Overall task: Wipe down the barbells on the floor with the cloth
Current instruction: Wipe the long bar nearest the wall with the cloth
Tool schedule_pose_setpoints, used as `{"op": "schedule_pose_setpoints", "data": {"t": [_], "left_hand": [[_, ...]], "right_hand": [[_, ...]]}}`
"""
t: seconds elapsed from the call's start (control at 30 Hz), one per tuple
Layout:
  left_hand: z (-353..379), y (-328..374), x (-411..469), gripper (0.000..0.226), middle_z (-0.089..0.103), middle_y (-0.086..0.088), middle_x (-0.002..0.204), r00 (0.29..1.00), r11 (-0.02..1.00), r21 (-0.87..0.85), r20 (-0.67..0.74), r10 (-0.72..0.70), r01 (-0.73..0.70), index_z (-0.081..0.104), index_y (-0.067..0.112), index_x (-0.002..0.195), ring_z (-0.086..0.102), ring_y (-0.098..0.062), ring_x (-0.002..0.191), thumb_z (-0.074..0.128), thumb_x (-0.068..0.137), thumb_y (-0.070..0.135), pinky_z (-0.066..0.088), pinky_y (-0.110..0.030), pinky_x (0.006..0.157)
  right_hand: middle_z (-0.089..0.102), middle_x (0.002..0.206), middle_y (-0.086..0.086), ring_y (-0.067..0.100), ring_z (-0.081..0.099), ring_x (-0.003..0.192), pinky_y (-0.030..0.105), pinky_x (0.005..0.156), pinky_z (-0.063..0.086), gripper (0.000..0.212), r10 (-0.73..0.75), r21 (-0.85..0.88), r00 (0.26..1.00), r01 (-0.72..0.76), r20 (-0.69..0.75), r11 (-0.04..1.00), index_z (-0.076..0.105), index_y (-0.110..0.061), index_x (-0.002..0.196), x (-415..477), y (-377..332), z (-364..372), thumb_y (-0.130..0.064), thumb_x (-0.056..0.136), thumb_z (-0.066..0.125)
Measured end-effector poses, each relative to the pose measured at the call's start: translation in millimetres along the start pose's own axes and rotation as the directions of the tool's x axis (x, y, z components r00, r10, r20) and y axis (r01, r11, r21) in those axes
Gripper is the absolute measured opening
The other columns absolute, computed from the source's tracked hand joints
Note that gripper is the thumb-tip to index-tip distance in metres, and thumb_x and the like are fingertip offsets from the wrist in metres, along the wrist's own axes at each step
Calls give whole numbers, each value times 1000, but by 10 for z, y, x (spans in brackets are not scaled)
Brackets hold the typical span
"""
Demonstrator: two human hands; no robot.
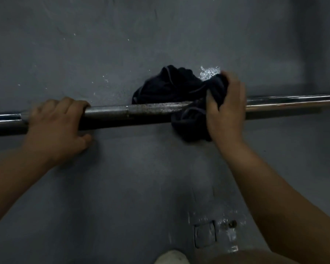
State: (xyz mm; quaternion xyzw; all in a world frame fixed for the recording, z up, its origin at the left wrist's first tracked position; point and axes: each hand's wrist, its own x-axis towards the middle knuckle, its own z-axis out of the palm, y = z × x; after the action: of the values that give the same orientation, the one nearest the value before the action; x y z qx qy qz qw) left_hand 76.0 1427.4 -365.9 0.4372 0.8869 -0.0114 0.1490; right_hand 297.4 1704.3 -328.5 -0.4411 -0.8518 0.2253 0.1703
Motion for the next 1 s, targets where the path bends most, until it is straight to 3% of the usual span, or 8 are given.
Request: {"op": "schedule_pose_setpoints", "data": {"t": [0.1, 0.23, 0.4, 0.53, 0.63, 0.8, 0.9, 1.0], "left_hand": [[-37, 38, -17, 77, 54, -16, 110, 1000, 1000, 7, 9, 0, 0, 51, 18, 123, 51, -40, 99, 56, 53, 49, 41, -53, 88], [-70, 87, -156, 85, 54, -21, 121, 1000, 1000, -20, 8, -2, 2, 47, 14, 132, 51, -43, 107, 49, 56, 52, 39, -53, 94], [72, 208, -475, 101, 40, -24, 140, 999, 999, -40, -34, -10, 8, 33, 4, 145, 37, -45, 125, 44, 59, 55, 19, -56, 112], [84, 377, -752, 99, 37, -22, 142, 998, 995, -93, -56, -30, 25, 34, 2, 145, 34, -45, 129, 56, 57, 43, 14, -55, 115], [33, 156, -767, 80, 51, -18, 131, 999, 997, -68, -30, 36, -38, 47, 10, 136, 48, -44, 115, 49, 63, 44, 36, -56, 101], [109, -212, -455, 48, 63, -5, 93, 983, 999, 30, 180, 26, -32, 54, 27, 102, 63, -34, 80, 44, 68, 60, 52, -41, 65], [89, -218, -395, 36, 65, -4, 81, 986, 995, 81, 156, 53, -66, 54, 28, 90, 65, -30, 71, 61, 72, 57, 49, -33, 58], [-92, -263, -135, 33, 68, 1, 89, 948, 999, 39, 318, 14, -28, 58, 35, 97, 66, -24, 82, 65, 73, 58, 44, -29, 60]], "right_hand": [[49, 139, 16, 35, 43, 131, 41, 109, 36, 47, -41, -152, 997, 50, 62, 987, 57, -23, 136, -357, -279, 407, -32, 90, 59], [59, 125, 8, 29, 54, 117, 40, 93, 50, 31, -363, 91, 897, 351, 253, 932, 67, -19, 120, -457, -483, 314, -15, 91, 57], [50, 140, 14, 28, 46, 130, 46, 109, 38, 50, 41, -10, 999, -41, -31, 999, 52, -18, 142, -243, -94, 228, -33, 94, 53], [47, 140, 17, 37, 42, 133, 47, 108, 39, 56, -228, -137, 940, 268, 254, 954, 58, -23, 137, -869, -192, 405, -32, 82, 65], [58, 124, 13, 32, 52, 118, 40, 100, 45, 52, -408, 20, 849, 427, 335, 904, 67, -19, 122, -592, -47, 62, -16, 70, 61], [56, 133, 11, 29, 51, 123, 39, 106, 39, 59, 46, -51, 998, -43, 43, 998, 51, -15, 141, -556, -12, 110, -18, 83, 54], [62, 118, 8, 32, 56, 109, 50, 89, 44, 53, -147, -79, 970, 165, 195, 983, 64, -20, 127, -983, -506, 473, -27, 76, 54], [63, 114, 7, 31, 57, 104, 47, 84, 46, 50, -461, 159, 795, 435, 395, 886, 66, -20, 124, -960, -1018, 616, -26, 76, 51]]}}
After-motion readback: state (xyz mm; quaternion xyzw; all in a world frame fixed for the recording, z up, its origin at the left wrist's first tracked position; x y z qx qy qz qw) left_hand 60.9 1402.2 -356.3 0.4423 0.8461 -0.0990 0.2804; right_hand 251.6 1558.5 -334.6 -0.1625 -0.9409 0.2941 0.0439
